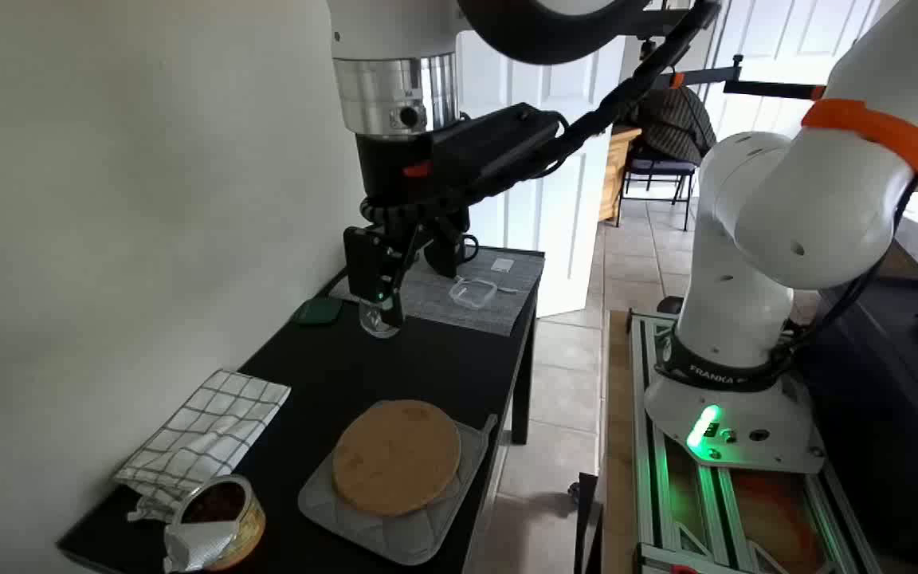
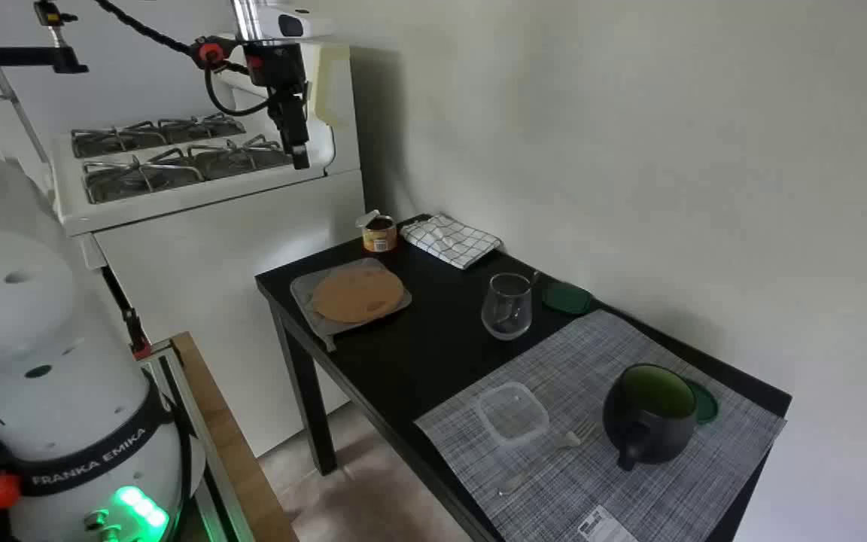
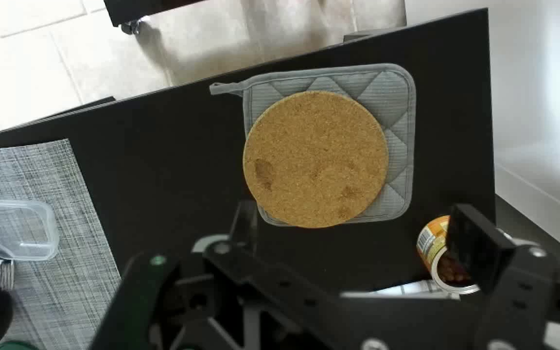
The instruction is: Put the can on the stove
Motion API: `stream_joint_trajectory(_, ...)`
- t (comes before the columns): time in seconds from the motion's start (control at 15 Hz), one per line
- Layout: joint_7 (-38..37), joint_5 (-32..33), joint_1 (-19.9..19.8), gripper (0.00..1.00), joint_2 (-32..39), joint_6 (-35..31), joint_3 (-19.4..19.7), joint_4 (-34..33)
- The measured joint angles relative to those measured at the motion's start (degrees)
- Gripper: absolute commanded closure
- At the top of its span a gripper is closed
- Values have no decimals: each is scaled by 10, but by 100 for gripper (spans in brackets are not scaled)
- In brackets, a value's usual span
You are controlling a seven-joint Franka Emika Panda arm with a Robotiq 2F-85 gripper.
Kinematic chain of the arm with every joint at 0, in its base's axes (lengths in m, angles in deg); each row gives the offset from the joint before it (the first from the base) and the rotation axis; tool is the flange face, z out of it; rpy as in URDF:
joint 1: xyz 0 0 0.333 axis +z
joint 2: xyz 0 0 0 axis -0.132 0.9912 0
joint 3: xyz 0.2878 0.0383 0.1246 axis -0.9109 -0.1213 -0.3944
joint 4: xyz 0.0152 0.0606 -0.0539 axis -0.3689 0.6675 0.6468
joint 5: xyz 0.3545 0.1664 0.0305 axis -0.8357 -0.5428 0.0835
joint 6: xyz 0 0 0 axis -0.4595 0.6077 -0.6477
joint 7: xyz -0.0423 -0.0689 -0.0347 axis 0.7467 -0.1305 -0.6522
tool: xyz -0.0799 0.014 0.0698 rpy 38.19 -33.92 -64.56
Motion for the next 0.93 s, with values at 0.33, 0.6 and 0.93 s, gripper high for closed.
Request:
stream_joint_trajectory(0.33,0,0,0,0,0,0,0,0)
stream_joint_trajectory(0.6,-30,-1,0,0,6,-6,-2,-1)
stream_joint_trajectory(0.93,-209,-1,-27,0,98,-118,-83,-16)
